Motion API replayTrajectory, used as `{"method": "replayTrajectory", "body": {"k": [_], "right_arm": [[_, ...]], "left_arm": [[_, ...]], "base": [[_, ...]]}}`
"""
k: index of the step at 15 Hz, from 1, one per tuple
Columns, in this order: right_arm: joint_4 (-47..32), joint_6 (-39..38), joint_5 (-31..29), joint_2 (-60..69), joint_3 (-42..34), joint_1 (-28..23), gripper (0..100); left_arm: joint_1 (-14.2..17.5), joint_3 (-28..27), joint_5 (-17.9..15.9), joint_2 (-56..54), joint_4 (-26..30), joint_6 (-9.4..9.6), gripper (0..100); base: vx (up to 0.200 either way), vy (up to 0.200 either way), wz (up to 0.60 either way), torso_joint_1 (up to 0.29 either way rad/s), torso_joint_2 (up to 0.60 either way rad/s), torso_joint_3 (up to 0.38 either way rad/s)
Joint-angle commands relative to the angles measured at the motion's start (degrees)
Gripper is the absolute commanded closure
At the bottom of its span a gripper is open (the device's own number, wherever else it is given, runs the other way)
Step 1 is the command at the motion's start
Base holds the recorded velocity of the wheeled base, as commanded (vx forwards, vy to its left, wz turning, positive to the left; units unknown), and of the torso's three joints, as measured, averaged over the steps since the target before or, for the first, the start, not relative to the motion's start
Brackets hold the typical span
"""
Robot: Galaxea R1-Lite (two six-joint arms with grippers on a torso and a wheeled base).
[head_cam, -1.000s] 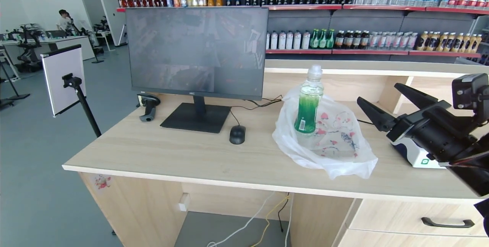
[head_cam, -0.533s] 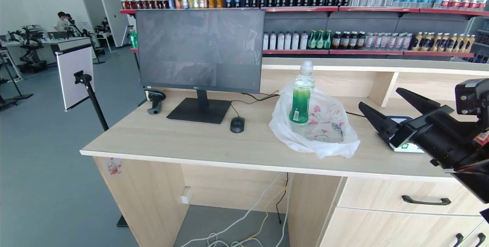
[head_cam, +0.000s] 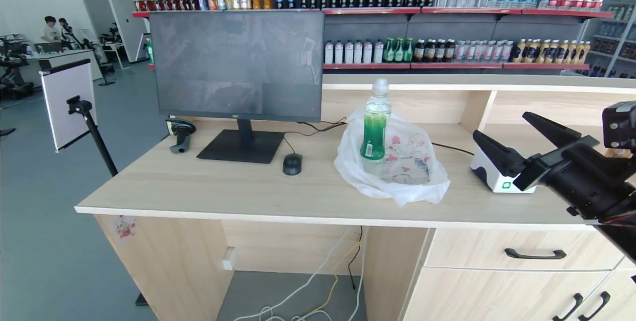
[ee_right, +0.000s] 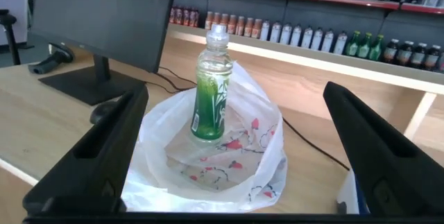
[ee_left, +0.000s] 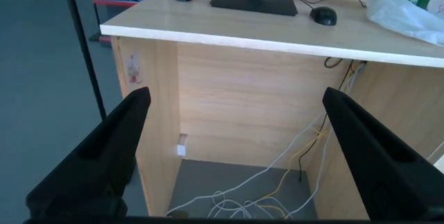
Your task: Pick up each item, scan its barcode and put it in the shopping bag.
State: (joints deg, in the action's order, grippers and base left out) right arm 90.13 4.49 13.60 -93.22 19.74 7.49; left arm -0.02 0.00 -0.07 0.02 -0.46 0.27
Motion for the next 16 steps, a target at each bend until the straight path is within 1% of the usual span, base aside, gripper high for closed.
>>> {"method": "replayTrajectory", "body": {"k": [1,3,5,14,16], "right_arm": [[-0.1,0.0,0.0,-0.2,0.0,0.1,0],[-0.1,0.0,0.0,-0.1,-0.2,0.1,0],[-0.1,0.1,0.0,-0.1,-0.2,0.1,0],[-0.1,0.1,0.1,-0.8,-0.9,0.2,0],[-0.1,-1.7,0.2,-1.4,0.2,0.7,0]], "left_arm": [[0.0,0.0,0.0,0.0,-0.1,0.00,0],[0.0,0.0,0.0,0.0,-0.1,0.00,0],[0.0,0.0,0.0,0.0,0.1,0.00,0],[0.0,0.0,0.1,0.0,0.1,-0.27,0],[0.0,0.0,0.1,0.0,0.1,-0.36,0]], "base": [[0.000,0.000,-0.60,0.017,0.01,0.002],[0.000,0.000,-0.60,0.005,0.00,0.002],[0.000,0.000,0.00,0.000,0.00,0.000],[0.000,-0.200,0.00,0.003,0.00,0.003],[0.000,-0.200,0.00,0.000,0.00,0.005]]}}
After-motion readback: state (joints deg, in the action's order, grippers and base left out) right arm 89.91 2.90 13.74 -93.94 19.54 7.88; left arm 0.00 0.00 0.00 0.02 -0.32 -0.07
